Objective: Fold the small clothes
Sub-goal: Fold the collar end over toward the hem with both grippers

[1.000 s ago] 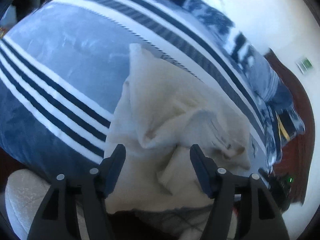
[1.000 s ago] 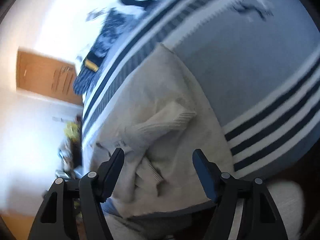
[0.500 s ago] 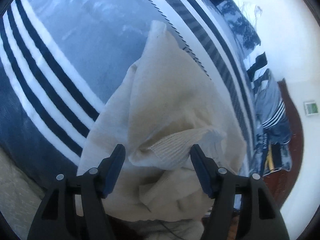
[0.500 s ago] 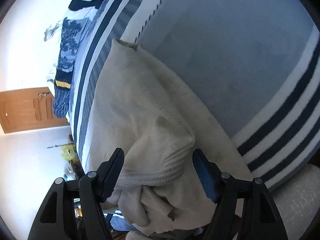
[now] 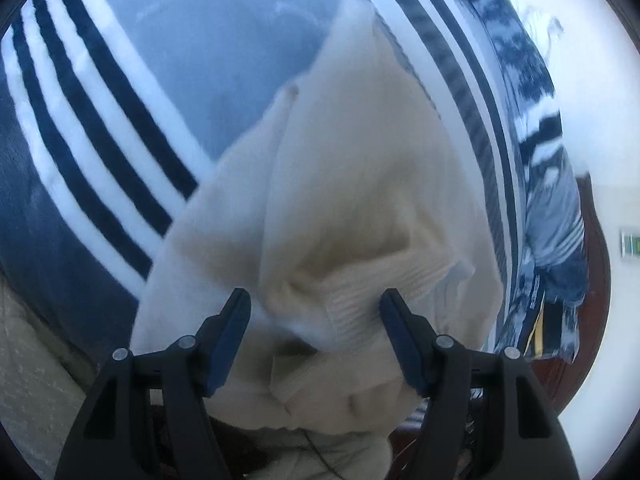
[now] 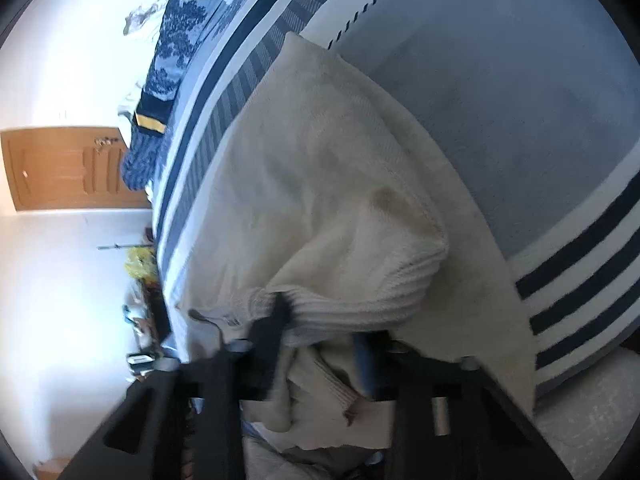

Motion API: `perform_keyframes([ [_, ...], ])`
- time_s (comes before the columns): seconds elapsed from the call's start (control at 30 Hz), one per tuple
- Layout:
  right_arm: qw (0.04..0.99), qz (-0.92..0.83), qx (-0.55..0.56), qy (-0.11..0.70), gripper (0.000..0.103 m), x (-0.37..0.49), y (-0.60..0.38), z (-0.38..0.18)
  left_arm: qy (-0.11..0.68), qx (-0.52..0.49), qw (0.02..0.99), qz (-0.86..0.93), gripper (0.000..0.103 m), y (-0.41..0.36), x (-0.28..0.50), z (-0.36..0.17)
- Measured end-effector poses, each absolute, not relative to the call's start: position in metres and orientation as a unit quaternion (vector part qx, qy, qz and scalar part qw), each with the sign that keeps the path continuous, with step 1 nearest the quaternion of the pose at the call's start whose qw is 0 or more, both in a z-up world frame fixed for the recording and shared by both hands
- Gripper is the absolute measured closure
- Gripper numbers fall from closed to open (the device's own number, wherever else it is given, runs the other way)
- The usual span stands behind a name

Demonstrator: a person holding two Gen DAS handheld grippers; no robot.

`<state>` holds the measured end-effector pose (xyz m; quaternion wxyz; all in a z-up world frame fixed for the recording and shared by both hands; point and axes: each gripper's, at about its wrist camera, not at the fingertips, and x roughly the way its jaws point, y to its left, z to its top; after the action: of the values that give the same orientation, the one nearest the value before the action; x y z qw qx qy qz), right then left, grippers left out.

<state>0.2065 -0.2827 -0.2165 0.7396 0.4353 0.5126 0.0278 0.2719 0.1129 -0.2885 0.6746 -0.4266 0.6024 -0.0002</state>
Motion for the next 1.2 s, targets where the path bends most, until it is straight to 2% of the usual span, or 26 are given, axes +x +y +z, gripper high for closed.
perform_keyframes([
  [0.17,0.753,0.013,0.400,0.522,0.093,0.188,-0.290,-0.222,0.609,-0.409,0.680,0.002,0.037,0.117,0.254,-0.303],
  [0.27,0.753,0.014,0.400,0.522,0.094,0.188,-0.294,-0.225,0.601,-0.424,0.678,-0.003,0.042,0.124,0.250,-0.303],
  [0.4,0.766,0.024,0.392,0.508,0.094,0.181,-0.295,-0.218,0.579,-0.416,0.700,-0.042,0.042,0.127,0.242,-0.277],
  [0.47,0.780,0.013,0.367,0.506,0.094,0.175,-0.298,-0.214,0.570,-0.414,0.708,-0.047,0.039,0.127,0.241,-0.267],
  [0.5,0.781,0.025,0.376,0.499,0.094,0.173,-0.300,-0.214,0.569,-0.411,0.711,-0.041,0.034,0.127,0.242,-0.264],
  [0.57,0.769,0.034,0.405,0.494,0.093,0.171,-0.304,-0.218,0.564,-0.412,0.715,-0.020,0.032,0.129,0.249,-0.260],
  [0.63,0.764,0.036,0.421,0.488,0.079,0.171,-0.305,-0.218,0.562,-0.423,0.711,-0.018,0.032,0.127,0.258,-0.262],
  [0.67,0.763,0.034,0.427,0.485,0.052,0.173,-0.305,-0.218,0.565,-0.424,0.708,-0.014,0.032,0.124,0.263,-0.264],
  [0.7,0.761,0.033,0.433,0.482,0.032,0.174,-0.304,-0.217,0.572,-0.421,0.703,-0.003,0.032,0.121,0.268,-0.267],
  [0.83,0.749,0.037,0.447,0.488,0.031,0.187,-0.298,-0.218,0.593,-0.406,0.695,-0.004,0.034,0.106,0.281,-0.275],
  [0.87,0.742,0.030,0.450,0.496,0.034,0.191,-0.298,-0.222,0.593,-0.398,0.700,-0.005,0.044,0.104,0.280,-0.275],
  [0.9,0.731,0.029,0.461,0.503,0.046,0.194,-0.297,-0.227,0.599,-0.374,0.707,0.005,0.070,0.102,0.277,-0.274],
  [0.93,0.721,0.029,0.472,0.507,0.058,0.195,-0.299,-0.231,0.607,-0.353,0.712,0.012,0.082,0.101,0.274,-0.275],
  [0.97,0.714,0.031,0.479,0.510,0.074,0.195,-0.298,-0.234,0.610,-0.345,0.714,0.007,0.089,0.102,0.272,-0.275],
  [1.0,0.712,0.033,0.478,0.513,0.088,0.195,-0.298,-0.235,0.603,-0.352,0.716,-0.009,0.091,0.107,0.267,-0.274],
  [1.03,0.716,0.031,0.472,0.514,0.094,0.193,-0.298,-0.234,0.597,-0.349,0.722,-0.014,0.091,0.111,0.263,-0.271],
  [1.2,0.780,0.060,0.414,0.465,0.096,0.170,-0.310,-0.188,0.551,-0.322,0.766,-0.081,0.093,0.120,0.239,-0.234],
])
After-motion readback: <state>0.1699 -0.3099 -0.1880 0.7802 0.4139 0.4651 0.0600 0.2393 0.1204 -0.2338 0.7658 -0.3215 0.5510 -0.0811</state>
